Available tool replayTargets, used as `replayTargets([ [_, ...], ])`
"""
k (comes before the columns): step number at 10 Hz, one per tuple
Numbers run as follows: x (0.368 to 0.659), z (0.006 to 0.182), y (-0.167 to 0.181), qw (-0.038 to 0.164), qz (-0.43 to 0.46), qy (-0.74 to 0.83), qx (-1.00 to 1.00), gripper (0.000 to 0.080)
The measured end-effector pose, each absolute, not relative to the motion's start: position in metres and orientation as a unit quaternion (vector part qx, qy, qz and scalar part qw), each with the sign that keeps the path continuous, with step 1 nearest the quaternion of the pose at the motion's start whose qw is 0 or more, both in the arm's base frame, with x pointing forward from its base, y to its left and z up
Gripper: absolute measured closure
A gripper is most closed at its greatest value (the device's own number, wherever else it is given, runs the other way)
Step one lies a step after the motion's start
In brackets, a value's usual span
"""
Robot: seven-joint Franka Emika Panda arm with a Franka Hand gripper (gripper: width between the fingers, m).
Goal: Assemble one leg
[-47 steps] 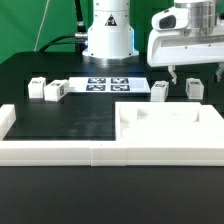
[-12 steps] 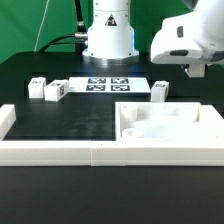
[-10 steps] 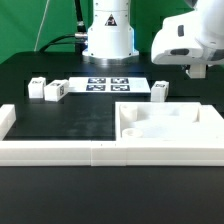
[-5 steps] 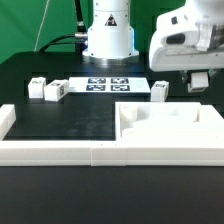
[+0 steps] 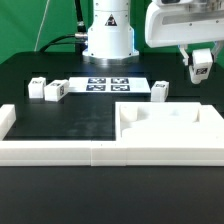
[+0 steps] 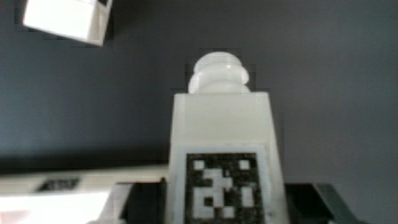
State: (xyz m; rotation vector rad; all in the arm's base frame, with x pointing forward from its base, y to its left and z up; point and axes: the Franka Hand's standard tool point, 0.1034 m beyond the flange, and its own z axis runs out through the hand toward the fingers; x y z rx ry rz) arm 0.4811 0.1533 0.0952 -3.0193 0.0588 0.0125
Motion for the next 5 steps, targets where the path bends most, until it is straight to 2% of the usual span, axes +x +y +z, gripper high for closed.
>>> replayTargets([
  [3, 0.4806, 0.0946, 0.1595, 0.073, -0.123, 0.013, -0.990, 0.0509],
  [4, 0.4736, 0.0917, 0.1590, 0.072, -0.142, 0.001, -0.987, 0.0509],
  [5, 0.4764, 0.0964, 0.1499, 0.064, -0.137, -0.019, -0.988, 0.0509],
])
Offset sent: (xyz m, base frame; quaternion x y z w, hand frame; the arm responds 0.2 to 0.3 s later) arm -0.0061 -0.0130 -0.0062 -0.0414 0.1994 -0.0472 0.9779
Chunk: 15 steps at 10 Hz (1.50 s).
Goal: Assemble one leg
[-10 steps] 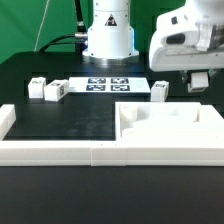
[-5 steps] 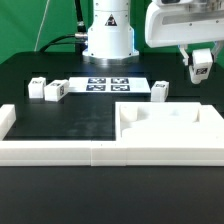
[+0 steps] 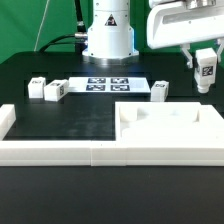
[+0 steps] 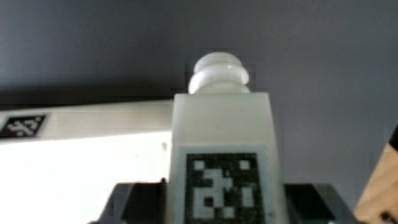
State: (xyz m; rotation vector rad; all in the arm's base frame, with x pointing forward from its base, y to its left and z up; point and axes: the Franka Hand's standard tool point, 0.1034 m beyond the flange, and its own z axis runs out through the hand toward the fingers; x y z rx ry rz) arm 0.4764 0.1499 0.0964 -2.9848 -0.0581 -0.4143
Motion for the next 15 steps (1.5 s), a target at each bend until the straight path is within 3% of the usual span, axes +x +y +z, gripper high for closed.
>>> replayTargets([
  [3, 0.498, 0.107, 0.111, 0.043, -0.150, -0.063, -0.986, 0.0509],
  [8, 0.505, 0.106, 0.110, 0.042, -0.153, -0.068, -0.985, 0.0509],
  [12, 0.574, 0.108, 0.118, 0.048, -0.169, -0.077, -0.981, 0.0509],
  [15, 0.589, 0.107, 0.113, 0.044, -0.194, -0.086, -0.976, 0.0509],
])
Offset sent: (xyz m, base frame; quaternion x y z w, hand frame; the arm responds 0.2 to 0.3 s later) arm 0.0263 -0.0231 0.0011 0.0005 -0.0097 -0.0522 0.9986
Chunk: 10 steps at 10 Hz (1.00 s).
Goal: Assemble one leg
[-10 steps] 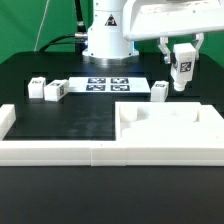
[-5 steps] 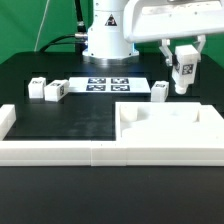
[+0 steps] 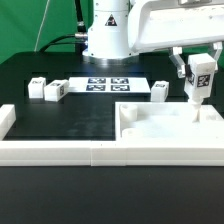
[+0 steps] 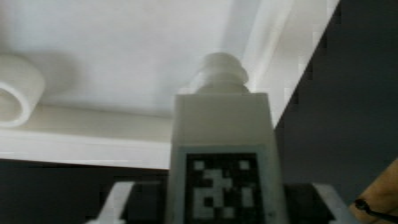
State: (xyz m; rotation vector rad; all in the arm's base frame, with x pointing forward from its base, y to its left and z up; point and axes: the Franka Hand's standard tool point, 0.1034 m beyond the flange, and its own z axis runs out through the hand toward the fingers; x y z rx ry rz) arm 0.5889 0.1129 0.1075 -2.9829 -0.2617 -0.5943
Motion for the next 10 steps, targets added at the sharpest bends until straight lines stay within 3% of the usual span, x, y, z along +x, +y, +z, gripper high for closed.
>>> replayTargets([
  [2, 0.595, 0.112, 0.108, 0.037, -0.247, -0.084, -0.965, 0.0509],
  [4, 0.589, 0.105, 0.102, 0.029, -0.280, -0.083, -0.956, 0.0509],
  [10, 0.628, 0.096, 0.112, 0.037, -0.281, -0.080, -0.956, 0.0509],
])
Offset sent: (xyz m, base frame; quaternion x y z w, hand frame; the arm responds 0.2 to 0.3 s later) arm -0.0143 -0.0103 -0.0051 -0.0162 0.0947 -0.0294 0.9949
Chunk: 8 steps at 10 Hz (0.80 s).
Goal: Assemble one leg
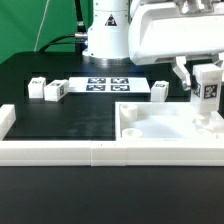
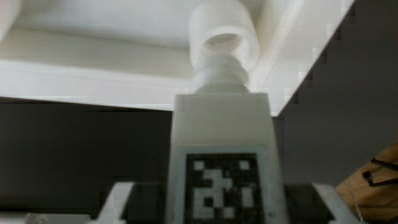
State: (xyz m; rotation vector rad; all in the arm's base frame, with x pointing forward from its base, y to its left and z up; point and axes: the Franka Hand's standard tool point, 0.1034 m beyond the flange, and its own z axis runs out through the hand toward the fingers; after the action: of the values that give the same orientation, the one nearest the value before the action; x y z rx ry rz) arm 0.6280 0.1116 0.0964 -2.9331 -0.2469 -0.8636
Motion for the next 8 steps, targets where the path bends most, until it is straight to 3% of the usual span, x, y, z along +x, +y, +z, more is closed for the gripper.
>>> replayTargets([
  [2, 0.6239, 0.0857, 0.1171, 0.038, -0.276, -0.084, -0.957, 0.0509],
  [8, 0.6284, 0.0846, 0.1220, 0.036, -0.306, -0.086, -0.948, 0.0509],
])
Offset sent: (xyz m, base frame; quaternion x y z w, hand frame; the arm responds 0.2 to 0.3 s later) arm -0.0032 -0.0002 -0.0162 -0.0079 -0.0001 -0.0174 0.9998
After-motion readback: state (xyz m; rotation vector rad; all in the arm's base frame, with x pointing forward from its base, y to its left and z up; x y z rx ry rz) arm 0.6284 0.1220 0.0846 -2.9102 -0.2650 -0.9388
